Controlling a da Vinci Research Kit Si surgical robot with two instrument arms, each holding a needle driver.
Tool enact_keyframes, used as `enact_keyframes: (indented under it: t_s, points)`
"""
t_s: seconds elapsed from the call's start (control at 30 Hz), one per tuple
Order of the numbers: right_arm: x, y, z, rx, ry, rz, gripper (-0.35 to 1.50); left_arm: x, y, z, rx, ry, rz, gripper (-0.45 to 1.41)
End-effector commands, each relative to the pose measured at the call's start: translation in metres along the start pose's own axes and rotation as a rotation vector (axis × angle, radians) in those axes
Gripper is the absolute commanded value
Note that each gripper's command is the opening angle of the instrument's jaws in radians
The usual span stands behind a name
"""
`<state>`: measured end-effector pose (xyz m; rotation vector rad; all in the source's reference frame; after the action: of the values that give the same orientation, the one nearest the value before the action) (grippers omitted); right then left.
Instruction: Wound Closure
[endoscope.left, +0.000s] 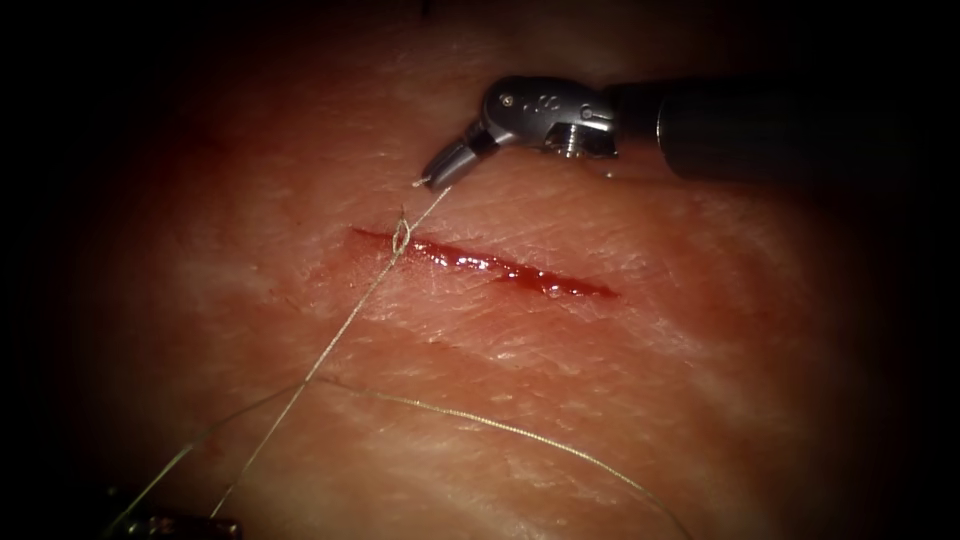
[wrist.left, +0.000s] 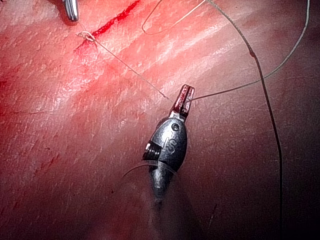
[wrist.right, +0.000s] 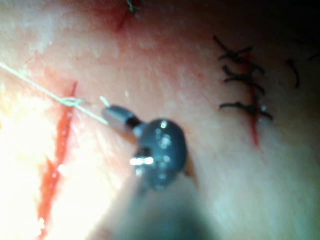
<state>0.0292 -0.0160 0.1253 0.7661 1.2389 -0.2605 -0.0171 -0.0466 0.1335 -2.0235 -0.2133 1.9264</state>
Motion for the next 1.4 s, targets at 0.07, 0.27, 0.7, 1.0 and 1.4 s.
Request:
enact_keyframes:
  t_s: [0.07,0.27,0.7,1.0,1.4]
  points:
    - [0.0001,0.0009,0.0003,-0.015,0.001,-0.007,-0.35,-0.0010,0.0012,0.0001,0.004,-0.001,-0.009,-0.45]
    - [0.0002,0.0020,-0.0002,-0.055,0.000,-0.002,-0.35,-0.0014,0.0026,-0.0006,0.010,-0.003,-0.018,-0.45]
    - [-0.0014,0.0035,-0.0007,-0.108,-0.020,0.016,-0.35,-0.0036,0.0070,-0.0013,0.020,-0.015,-0.057,-0.45]
    - [-0.0028,0.0044,-0.0015,-0.149,-0.061,0.023,-0.35,-0.0043,0.0083,-0.0003,0.015,-0.015,-0.071,-0.45]
    - [-0.0029,0.0029,-0.0003,-0.217,-0.042,0.029,-0.35,0.0002,0.0047,-0.0002,0.002,-0.014,-0.061,-0.45]
